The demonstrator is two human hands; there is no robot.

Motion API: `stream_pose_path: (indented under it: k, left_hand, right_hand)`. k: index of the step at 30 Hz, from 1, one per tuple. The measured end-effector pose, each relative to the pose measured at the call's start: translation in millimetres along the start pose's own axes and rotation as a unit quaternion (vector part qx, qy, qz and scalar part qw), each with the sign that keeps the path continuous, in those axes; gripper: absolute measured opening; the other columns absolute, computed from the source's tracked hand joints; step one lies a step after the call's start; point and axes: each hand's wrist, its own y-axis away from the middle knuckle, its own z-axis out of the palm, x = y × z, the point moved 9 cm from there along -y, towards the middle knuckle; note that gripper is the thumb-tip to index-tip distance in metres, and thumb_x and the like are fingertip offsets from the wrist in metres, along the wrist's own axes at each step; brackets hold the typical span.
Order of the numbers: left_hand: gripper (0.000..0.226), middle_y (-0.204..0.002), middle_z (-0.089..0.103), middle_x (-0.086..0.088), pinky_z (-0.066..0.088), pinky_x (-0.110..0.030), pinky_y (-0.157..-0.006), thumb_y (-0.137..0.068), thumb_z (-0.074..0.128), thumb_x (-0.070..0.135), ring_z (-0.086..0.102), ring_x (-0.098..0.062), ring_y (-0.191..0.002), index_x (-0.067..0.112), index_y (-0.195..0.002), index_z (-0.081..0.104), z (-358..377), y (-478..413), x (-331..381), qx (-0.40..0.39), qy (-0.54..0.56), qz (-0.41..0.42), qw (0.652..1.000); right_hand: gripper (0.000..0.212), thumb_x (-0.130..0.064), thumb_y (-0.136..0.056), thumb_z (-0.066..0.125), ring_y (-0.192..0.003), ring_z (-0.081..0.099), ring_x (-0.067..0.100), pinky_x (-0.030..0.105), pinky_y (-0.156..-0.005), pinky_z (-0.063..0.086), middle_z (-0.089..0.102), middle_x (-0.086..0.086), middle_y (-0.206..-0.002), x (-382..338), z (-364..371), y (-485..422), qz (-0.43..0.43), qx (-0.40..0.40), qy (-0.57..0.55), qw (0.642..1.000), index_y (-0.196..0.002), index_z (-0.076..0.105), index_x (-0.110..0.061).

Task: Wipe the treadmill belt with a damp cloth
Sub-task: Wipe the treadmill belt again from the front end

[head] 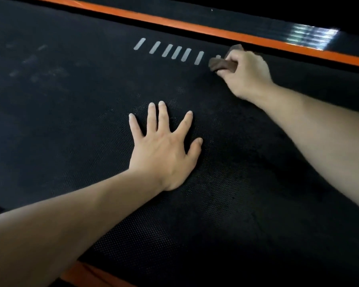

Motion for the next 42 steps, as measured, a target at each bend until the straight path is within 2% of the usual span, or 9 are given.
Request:
stream_pose_path:
  k: [6,12,17,23,28,30,35,39,42]
  left_hand:
    - [0.071,-0.171,-0.004,-0.019,-0.006,-0.068,-0.121,-0.096,0.010,0.072,-0.012,-0.034,-0.158,0.043,-0.162,0.006,0,0,-2,0.005,0.001,0.004,1.000]
    - [0.070,-0.171,-0.003,-0.018,-0.007,-0.067,-0.121,-0.098,0.015,0.070,-0.013,-0.033,-0.158,0.042,-0.162,0.007,-1,0,0,0.004,0.005,0.002,1.000]
    - [0.070,-0.171,0.001,-0.018,-0.005,-0.067,-0.122,-0.099,0.016,0.069,-0.009,-0.035,-0.158,0.040,-0.163,0.011,-2,3,1,0.013,0.005,0.003,1.000]
    - [0.067,-0.171,0.000,-0.017,-0.007,-0.062,-0.124,-0.101,0.020,0.064,-0.010,-0.033,-0.158,0.037,-0.163,0.014,-4,19,20,-0.012,0.045,0.006,0.999]
    - [0.075,-0.170,-0.003,-0.021,-0.008,-0.064,-0.123,-0.095,0.008,0.065,-0.013,-0.036,-0.157,0.034,-0.163,0.007,7,36,36,0.012,0.021,0.013,1.000]
    - [0.074,-0.170,-0.005,-0.021,-0.009,-0.064,-0.122,-0.096,0.007,0.065,-0.014,-0.037,-0.157,0.035,-0.163,0.006,8,35,35,0.007,0.022,0.014,1.000]
    - [0.074,-0.170,-0.007,-0.021,-0.009,-0.064,-0.122,-0.095,0.005,0.065,-0.016,-0.036,-0.157,0.035,-0.163,0.003,9,34,36,-0.005,0.016,0.015,1.000]
    - [0.075,-0.171,-0.005,-0.020,-0.009,-0.063,-0.123,-0.095,0.006,0.066,-0.015,-0.035,-0.157,0.035,-0.163,0.006,10,35,37,-0.001,0.014,0.012,1.000]
    - [0.075,-0.171,-0.003,-0.020,-0.007,-0.064,-0.123,-0.094,0.006,0.066,-0.013,-0.035,-0.157,0.036,-0.163,0.007,10,35,36,-0.003,0.011,0.010,1.000]
  right_hand:
    - [0.034,-0.047,-0.095,0.060,-0.119,0.055,0.033,0.042,-0.101,0.041,0.064,0.004,-0.128,61,-39,-15,0.188,0.093,0.064,0.976,-0.124,0.062,-0.029]
    - [0.025,-0.051,-0.087,0.068,-0.088,0.060,0.019,0.036,-0.081,0.050,0.065,-0.008,-0.094,38,-22,22,0.036,-0.010,0.008,0.999,-0.095,0.063,-0.028]
    - [0.019,-0.046,-0.092,0.062,-0.102,0.061,0.027,0.045,-0.097,0.047,0.060,-0.005,-0.098,71,-51,13,0.145,0.073,0.024,0.986,-0.099,0.058,-0.029]
    - [0.017,-0.044,-0.091,0.069,-0.083,0.058,0.020,0.033,-0.074,0.045,0.063,-0.004,-0.092,42,-36,52,-0.010,-0.047,0.071,0.996,-0.095,0.060,-0.030]
    - [0.020,-0.047,-0.092,0.060,-0.103,0.063,0.031,0.040,-0.088,0.048,0.061,-0.002,-0.096,84,-71,35,0.113,0.079,0.098,0.986,-0.099,0.059,-0.029]
    - [0.021,-0.047,-0.092,0.063,-0.099,0.063,0.028,0.041,-0.086,0.051,0.062,-0.004,-0.097,69,-63,49,0.094,0.062,0.084,0.990,-0.103,0.060,-0.028]
    - [0.019,-0.043,-0.091,0.068,-0.081,0.059,0.022,0.038,-0.078,0.047,0.063,0.001,-0.089,24,-51,119,-0.074,-0.047,0.089,0.992,-0.094,0.064,-0.024]
    - [0.021,-0.047,-0.092,0.061,-0.095,0.063,0.032,0.048,-0.093,0.049,0.064,0.001,-0.093,63,-77,93,0.042,0.038,0.114,0.992,-0.097,0.060,-0.027]
    - [0.026,-0.050,-0.091,0.061,-0.096,0.065,0.034,0.046,-0.088,0.051,0.069,0.005,-0.101,54,-69,106,0.069,0.041,0.087,0.993,-0.102,0.061,-0.026]
